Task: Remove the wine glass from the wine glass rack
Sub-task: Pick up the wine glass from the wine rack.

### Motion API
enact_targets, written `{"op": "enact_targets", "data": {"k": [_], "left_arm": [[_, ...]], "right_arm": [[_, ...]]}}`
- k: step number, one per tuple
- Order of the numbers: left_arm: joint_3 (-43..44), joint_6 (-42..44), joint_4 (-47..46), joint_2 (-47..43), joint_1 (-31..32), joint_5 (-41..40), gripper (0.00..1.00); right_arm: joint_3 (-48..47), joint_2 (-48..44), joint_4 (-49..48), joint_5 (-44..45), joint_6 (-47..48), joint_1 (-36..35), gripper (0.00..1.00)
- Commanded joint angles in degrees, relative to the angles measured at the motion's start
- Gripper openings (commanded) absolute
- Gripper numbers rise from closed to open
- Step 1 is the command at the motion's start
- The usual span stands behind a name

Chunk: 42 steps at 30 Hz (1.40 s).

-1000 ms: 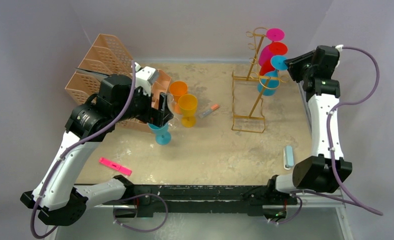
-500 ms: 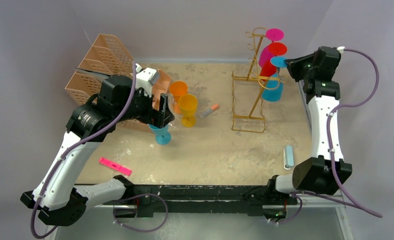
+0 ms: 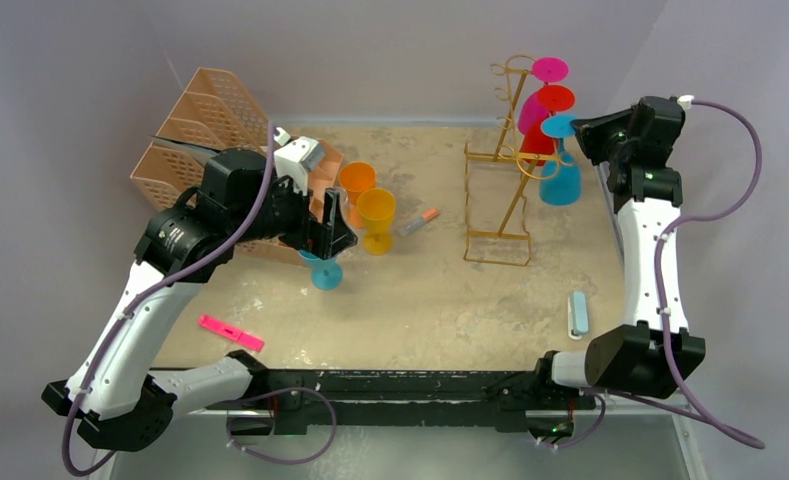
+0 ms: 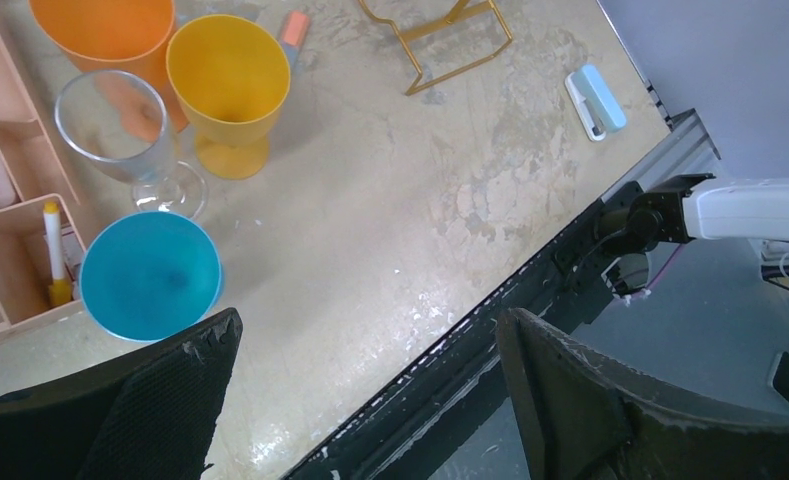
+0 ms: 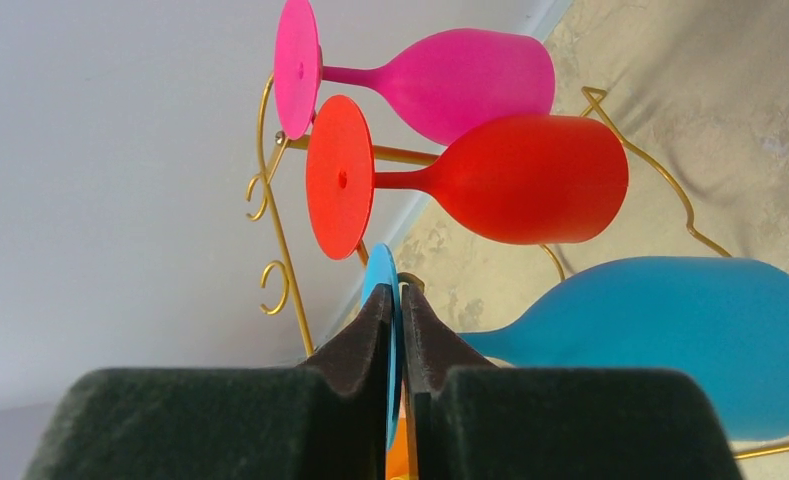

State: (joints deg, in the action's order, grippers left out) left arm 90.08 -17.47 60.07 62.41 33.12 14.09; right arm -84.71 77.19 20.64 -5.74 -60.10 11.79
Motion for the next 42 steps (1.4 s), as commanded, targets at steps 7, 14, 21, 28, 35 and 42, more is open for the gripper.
{"op": "enact_targets", "data": {"k": [7,14,21,28,35,42], "left_arm": [[0.2,-2.3,-1.5,0.9,-0.3,5.7,0.97],[-1.0,-2.3,-3.4,0.5,-0.2,8.6,0.97],[-0.6,-2.9,-3.4,0.4,-0.2,9.6,0.97],[-0.5,-3.1,-4.8,-0.8,-0.3,10.1,0.97],[-1.6,-3.3,-4.6,-1.3,-0.3,8.4,0.97],[-1.5,-3.9,-4.4,-0.3,-0.3,7.1,0.97]], "right_arm": [[1.7,-2.2,-1.2,1.6,-2.5,0.4,0.00],[7.2,-5.0,-9.7,3.0,-2.1,0.4,0.00],[10.6,-7.4,-14.8,5.6,1.2,0.4,0.00],[11.4,-6.9,-18.0,5.6,0.1,0.4,0.00],[11.7,-6.9,-23.3,6.5,0.0,0.4,0.00],[11.7,-7.5,-20.8,8.8,1.5,0.4,0.00]]}}
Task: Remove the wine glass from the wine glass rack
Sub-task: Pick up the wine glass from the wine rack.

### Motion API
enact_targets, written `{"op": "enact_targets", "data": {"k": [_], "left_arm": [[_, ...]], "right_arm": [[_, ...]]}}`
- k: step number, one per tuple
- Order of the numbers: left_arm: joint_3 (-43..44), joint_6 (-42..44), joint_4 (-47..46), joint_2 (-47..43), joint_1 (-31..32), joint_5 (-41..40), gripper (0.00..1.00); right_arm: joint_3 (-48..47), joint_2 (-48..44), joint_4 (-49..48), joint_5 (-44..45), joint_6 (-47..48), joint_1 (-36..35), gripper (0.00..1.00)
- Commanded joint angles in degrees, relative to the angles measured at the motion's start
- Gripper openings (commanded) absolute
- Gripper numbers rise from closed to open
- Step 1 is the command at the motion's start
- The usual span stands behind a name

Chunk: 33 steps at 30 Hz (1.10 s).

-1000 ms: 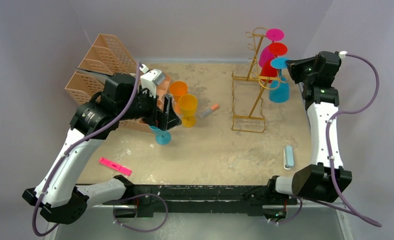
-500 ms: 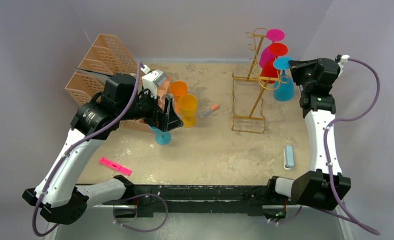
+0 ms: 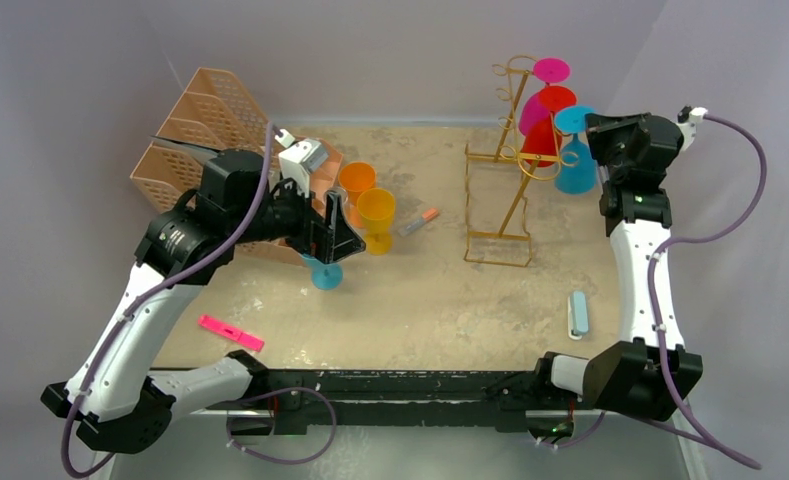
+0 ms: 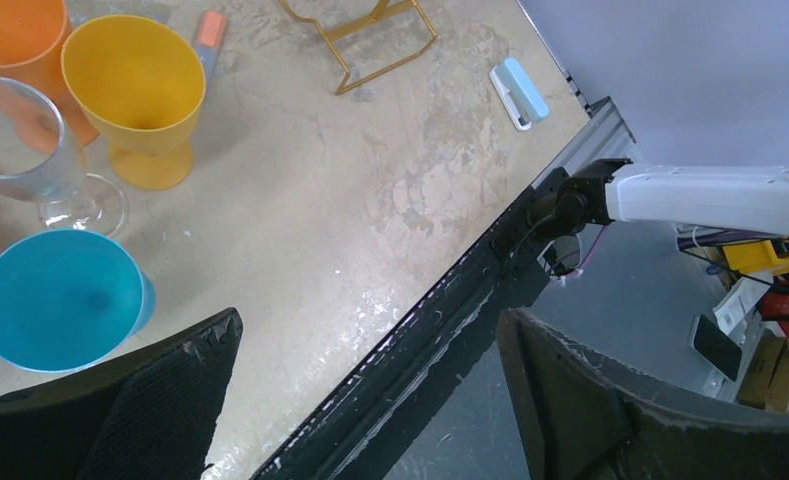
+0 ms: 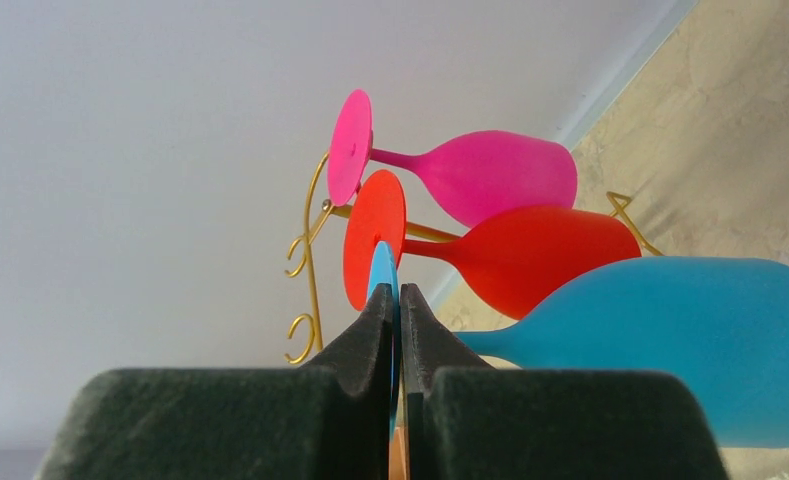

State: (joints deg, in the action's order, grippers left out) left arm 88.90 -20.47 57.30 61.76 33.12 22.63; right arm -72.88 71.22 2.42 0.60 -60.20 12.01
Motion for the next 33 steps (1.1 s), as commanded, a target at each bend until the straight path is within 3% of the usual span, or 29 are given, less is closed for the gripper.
{"op": "enact_targets", "data": {"k": [1,7,17,33], "left_arm": [[-0.2,-0.7,-1.2,0.5,-0.2,-2.0,0.97],[0.0,-0.3,-0.9,0.6,-0.3,-1.8,0.97],[-0.9,-0.7,-4.1,-3.2,-0.2,-4.6,0.98],[-1.9,-2.3,-5.5,-5.2,-0.3,-11.8,1.00]], "right_arm": [[0.2,-1.6,-2.6,2.4,1.7,0.2,0.00],[0.0,-1.9,-2.6,2.4,2.7,0.2,0.00],[-8.7,-2.0,9.3,1.6,11.5,0.2,0.00],[-10.8,-12.7,27.8,6.4,35.3,0.2,0.00]]}}
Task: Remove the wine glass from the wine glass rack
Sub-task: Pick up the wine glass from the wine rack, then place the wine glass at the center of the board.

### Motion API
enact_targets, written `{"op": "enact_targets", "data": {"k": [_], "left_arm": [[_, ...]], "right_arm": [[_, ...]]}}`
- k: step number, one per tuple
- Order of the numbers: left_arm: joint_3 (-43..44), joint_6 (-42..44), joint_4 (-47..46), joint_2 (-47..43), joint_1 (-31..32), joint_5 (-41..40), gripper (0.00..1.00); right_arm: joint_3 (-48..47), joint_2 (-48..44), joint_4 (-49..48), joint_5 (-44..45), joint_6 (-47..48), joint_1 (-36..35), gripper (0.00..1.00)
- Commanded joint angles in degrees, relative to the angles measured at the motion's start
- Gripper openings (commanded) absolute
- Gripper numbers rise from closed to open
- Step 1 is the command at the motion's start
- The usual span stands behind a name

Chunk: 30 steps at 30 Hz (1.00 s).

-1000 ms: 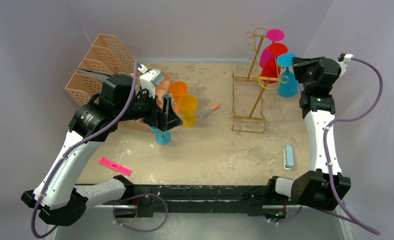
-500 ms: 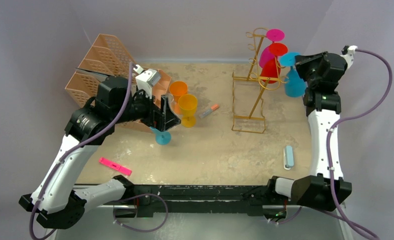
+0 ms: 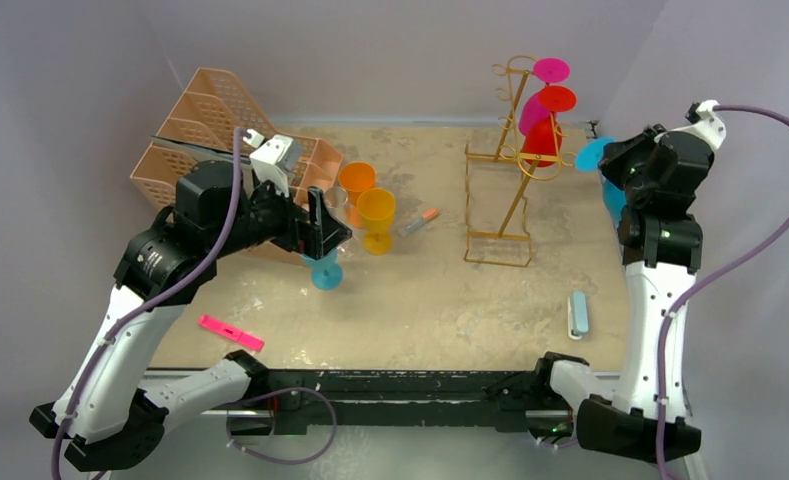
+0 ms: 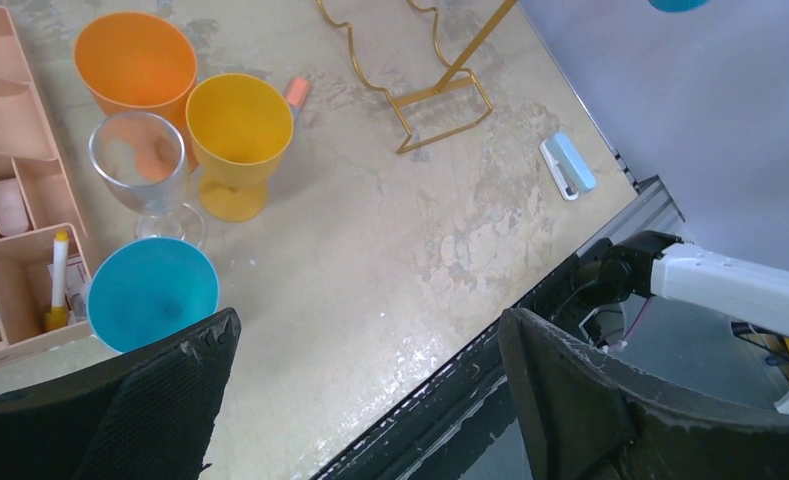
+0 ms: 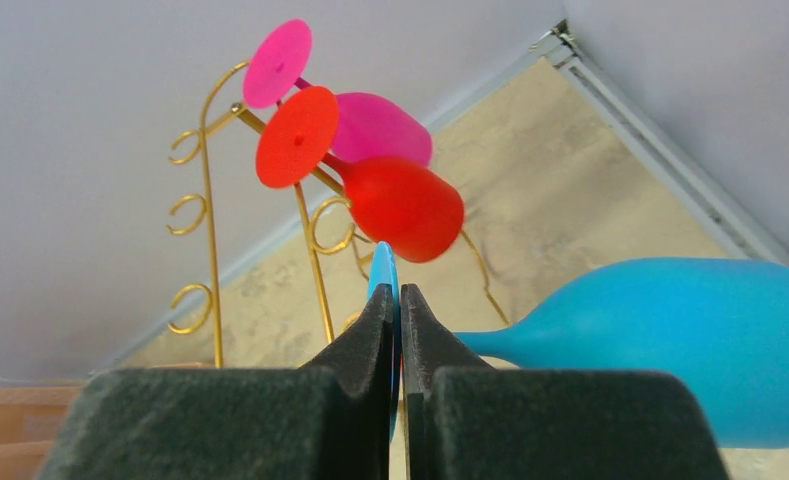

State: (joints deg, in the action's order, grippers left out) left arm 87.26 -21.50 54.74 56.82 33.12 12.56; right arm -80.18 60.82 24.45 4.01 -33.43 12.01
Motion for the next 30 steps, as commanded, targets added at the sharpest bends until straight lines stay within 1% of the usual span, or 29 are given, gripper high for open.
{"op": "enact_targets", "data": {"k": [1,4,6,11,12,15,19,22,24,28,30], "left_arm": [[-0.3,-1.3,-3.0,-0.1,-0.3,-1.7,1.00],[-0.5,-1.5,-3.1,0.1,-0.2,-1.2,1.00],[-0.6,-1.5,-3.5,0.1,-0.3,-0.3,1.00],[-0.9,-1.0,-3.4,0.7,-0.3,2.3,1.00],[-0.9,-0.9,-3.2,1.1,-0.3,2.8,1.00],[-1.0,-0.4,-2.7,2.1,-0.3,5.1,1.00],[-1.9,-0.4,-3.6,3.1,-0.3,7.4,1.00],[-2.5,-0.9,-4.5,3.4,-0.3,8.2,1.00],[-2.8,-0.9,-4.8,3.5,-0.3,8.9,1.00],[-3.9,-1.0,-6.6,3.4,-0.2,11.6,1.00],[-4.3,-1.5,-7.5,3.7,-0.2,13.1,0.98]], "right_arm": [[-4.0,-2.6,7.1,3.2,9.9,0.2,0.00],[-6.1,-3.5,10.9,3.1,12.3,0.2,0.00],[-6.8,-4.3,12.8,0.3,12.9,0.2,0.00],[-8.3,-6.6,15.7,-17.7,12.1,0.2,0.00],[-8.3,-7.3,16.3,-20.3,11.9,0.2,0.00],[-7.9,-9.7,19.0,-23.0,11.0,0.2,0.00],[-5.0,-12.6,22.0,-25.3,4.9,0.2,0.00],[2.0,-16.3,17.2,-34.2,-4.3,0.2,0.00],[5.8,-18.3,15.7,-38.4,-8.1,0.2,0.00],[8.7,-19.1,13.2,-48.2,-9.0,0.2,0.00],[7.2,-17.8,14.2,-51.4,-9.7,-0.3,0.00]]}}
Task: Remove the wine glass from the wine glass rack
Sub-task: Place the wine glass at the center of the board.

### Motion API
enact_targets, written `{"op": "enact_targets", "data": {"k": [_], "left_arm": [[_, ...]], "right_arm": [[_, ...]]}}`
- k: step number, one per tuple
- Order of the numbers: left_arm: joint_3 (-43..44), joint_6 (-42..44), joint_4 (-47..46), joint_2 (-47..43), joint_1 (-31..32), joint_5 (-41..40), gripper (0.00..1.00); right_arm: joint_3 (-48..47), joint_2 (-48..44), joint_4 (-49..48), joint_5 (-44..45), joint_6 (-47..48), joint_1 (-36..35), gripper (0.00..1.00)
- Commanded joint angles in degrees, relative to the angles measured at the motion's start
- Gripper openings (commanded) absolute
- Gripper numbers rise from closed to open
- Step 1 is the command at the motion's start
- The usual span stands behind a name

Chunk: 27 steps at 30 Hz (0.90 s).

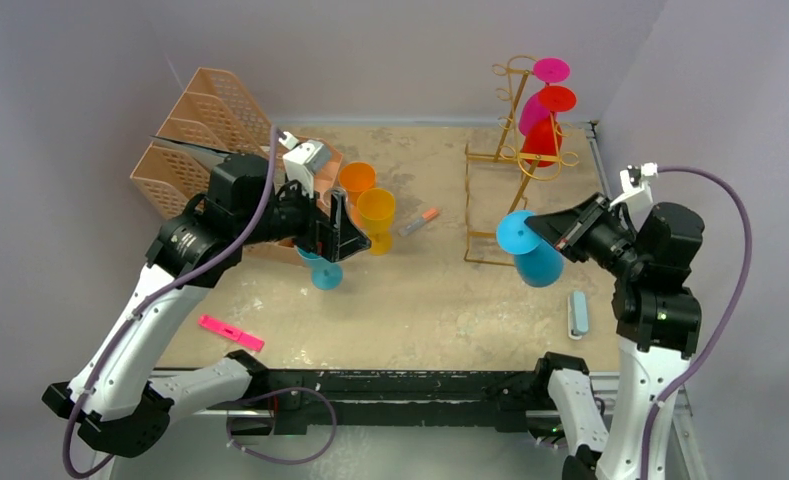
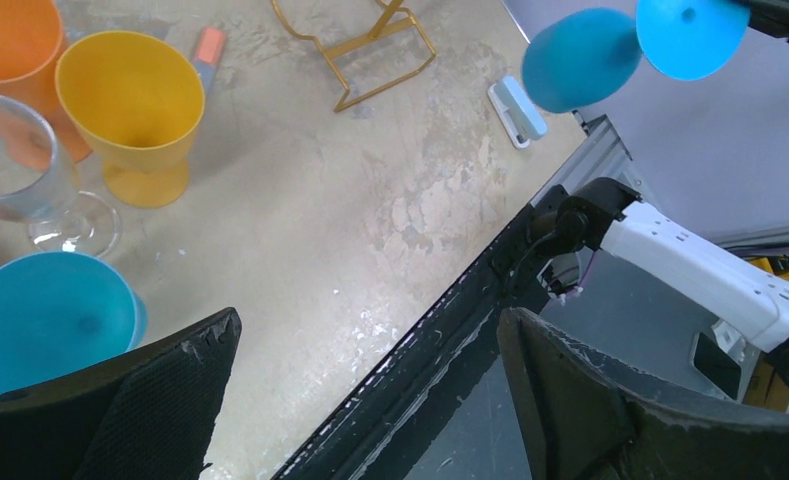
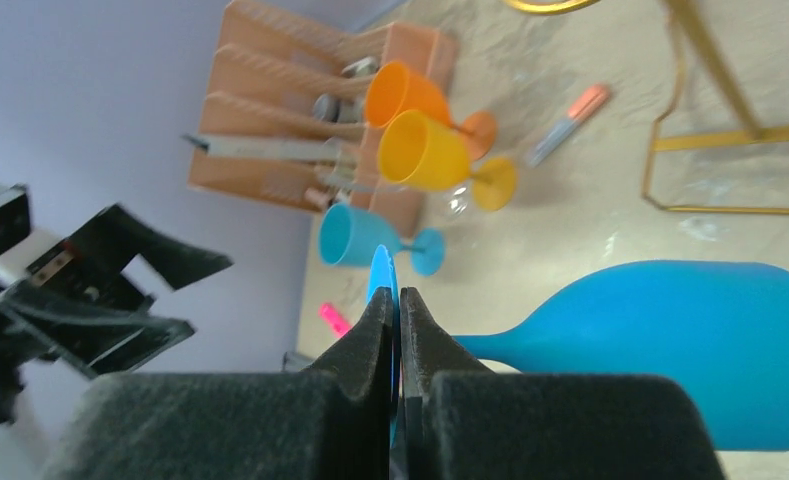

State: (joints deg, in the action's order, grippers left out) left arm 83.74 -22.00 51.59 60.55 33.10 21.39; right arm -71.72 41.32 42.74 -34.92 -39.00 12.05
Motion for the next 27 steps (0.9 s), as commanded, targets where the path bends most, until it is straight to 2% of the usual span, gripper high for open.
{"op": "enact_targets", "data": {"k": [1,3,8,11,14,18,22,27], "left_arm": [[-1.0,-1.6,-4.8,0.0,-0.3,4.4,0.97],[-2.1,-2.8,-6.9,-0.4,-0.2,5.0,0.96],[-4.1,-4.5,-11.9,-0.3,-0.2,8.4,0.96],[-4.3,-5.1,-12.7,0.9,-0.3,10.7,0.96],[-5.3,-5.8,-14.4,1.5,-0.2,12.8,0.96],[-4.1,-4.3,-13.4,2.6,-0.2,15.1,0.96],[-3.0,-2.2,-10.2,3.2,-0.2,16.5,0.95],[-5.5,-3.4,-12.1,3.1,-0.2,20.8,0.95]], "right_arm": [[-2.7,2.2,-2.4,-12.5,-3.4,-0.7,0.00],[-5.3,2.2,0.1,-11.7,-1.0,-1.3,0.00],[-6.0,3.8,-0.8,-17.4,-0.9,-2.2,0.00],[-7.2,5.7,3.0,-14.1,1.4,-5.7,0.00],[-9.0,8.8,8.5,-2.5,4.1,-17.6,0.00],[-7.7,12.1,7.1,13.9,4.3,-34.5,0.00],[-5.2,15.3,-1.5,16.0,2.4,-43.2,0.00],[-3.5,17.4,-6.8,18.3,3.4,-50.4,0.00]]}}
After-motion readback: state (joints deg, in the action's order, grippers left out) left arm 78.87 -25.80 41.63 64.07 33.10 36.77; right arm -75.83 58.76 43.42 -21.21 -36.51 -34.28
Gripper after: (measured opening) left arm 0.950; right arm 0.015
